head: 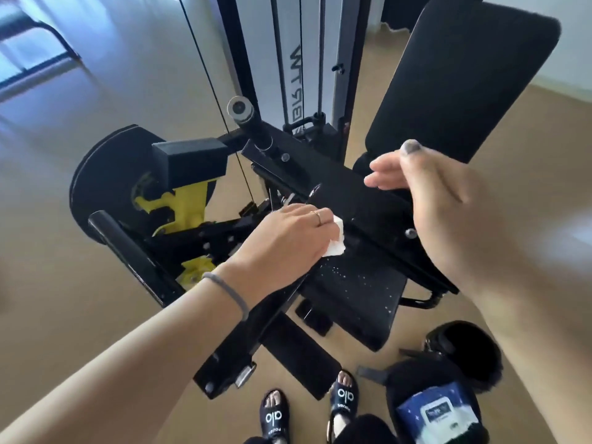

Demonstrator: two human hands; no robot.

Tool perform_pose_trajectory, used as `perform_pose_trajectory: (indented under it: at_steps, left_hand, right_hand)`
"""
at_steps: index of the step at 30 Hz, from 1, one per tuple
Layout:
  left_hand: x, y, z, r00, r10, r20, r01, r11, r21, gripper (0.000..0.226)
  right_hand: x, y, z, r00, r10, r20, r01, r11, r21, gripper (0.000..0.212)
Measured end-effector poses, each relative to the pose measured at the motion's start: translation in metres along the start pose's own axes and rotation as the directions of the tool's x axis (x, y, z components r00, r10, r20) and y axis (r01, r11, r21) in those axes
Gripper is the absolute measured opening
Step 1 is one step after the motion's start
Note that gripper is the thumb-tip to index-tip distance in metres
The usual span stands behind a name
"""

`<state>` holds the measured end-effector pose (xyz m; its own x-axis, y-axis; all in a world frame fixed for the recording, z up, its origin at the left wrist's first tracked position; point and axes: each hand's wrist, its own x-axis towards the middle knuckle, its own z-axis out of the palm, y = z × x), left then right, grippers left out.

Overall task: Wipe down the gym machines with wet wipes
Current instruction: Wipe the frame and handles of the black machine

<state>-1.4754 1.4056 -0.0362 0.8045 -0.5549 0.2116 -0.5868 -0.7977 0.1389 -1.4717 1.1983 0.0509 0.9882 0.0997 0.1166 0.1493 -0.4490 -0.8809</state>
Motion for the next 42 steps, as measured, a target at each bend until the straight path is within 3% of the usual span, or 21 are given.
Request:
perform_pose_trajectory:
  at_steps: [2,4,6,9,12,16,18,21,25,29,30,34,38,42]
  left_hand:
    - [-0.02,-0.006,0.012,1.0,0.01,0.006,-0.011,1.0,0.019,0.025]
    - [-0.036,-0.018,0.018,0.985,-0.16,-0.06,0.159,0.987,-0.014,0.026]
    - [-0.036,-0.019,0.019,0.953,-0.286,-0.097,0.285,0.958,-0.027,0.022]
    - [-0.023,0.002,0.029,0.971,-0.217,-0.095,0.215,0.976,-0.034,0.017]
    - [-0.024,0.003,0.031,0.985,-0.109,-0.132,0.111,0.994,0.008,0.018]
    - [-0.031,-0.014,0.034,0.958,-0.221,-0.181,0.235,0.971,0.055,0.018]
    - [-0.03,-0.001,0.039,0.97,-0.171,-0.176,0.175,0.985,0.007,0.014]
    - [-0.028,0.003,0.038,0.978,-0.07,-0.197,0.075,0.997,0.02,0.009]
    - [-0.026,-0.022,0.032,0.961,-0.196,-0.195,0.21,0.977,0.05,0.012]
    - [-0.041,0.002,0.029,0.994,0.055,-0.093,-0.058,0.998,-0.024,0.019]
    - [-0.047,-0.003,0.026,0.994,0.052,-0.092,-0.054,0.998,-0.017,0.021]
    - [-0.07,-0.032,0.014,0.978,-0.177,-0.109,0.177,0.984,-0.013,0.023]
    - [-0.106,-0.004,0.018,1.0,-0.004,-0.008,0.004,0.999,-0.047,0.024]
    - [-0.106,-0.01,0.022,0.997,-0.045,-0.065,0.039,0.996,-0.084,0.019]
  right_hand:
    - [-0.008,0.001,0.009,0.994,-0.077,-0.073,0.053,0.957,-0.286,0.048]
    - [-0.009,0.004,0.015,0.975,-0.173,-0.138,0.082,0.862,-0.5,0.046]
    - [-0.014,0.006,0.022,0.928,-0.299,-0.222,0.12,0.804,-0.582,0.035]
    - [-0.039,0.004,0.052,0.854,-0.485,-0.187,0.242,0.69,-0.682,0.025]
    - [-0.05,0.024,0.081,0.891,-0.448,-0.073,0.303,0.706,-0.64,0.032]
    - [-0.044,0.064,0.095,0.994,-0.097,-0.039,0.066,0.873,-0.484,0.048]
    - [-0.044,0.075,0.098,0.999,-0.029,-0.044,0.01,0.925,-0.379,0.051]
    - [-0.045,0.08,0.104,0.992,-0.044,-0.114,0.007,0.953,-0.304,0.051]
    - [-0.047,0.082,0.116,0.981,-0.057,-0.185,0.004,0.962,-0.273,0.056]
    - [-0.048,0.081,0.125,0.969,-0.062,-0.24,-0.006,0.963,-0.269,0.055]
    - [-0.048,0.081,0.126,0.967,-0.071,-0.244,0.001,0.962,-0.274,0.055]
    - [-0.048,0.085,0.13,0.962,-0.096,-0.255,0.015,0.953,-0.301,0.052]
    - [-0.049,0.087,0.137,0.956,-0.107,-0.275,0.007,0.94,-0.34,0.045]
    - [-0.051,0.091,0.141,0.955,-0.146,-0.259,0.025,0.907,-0.42,0.043]
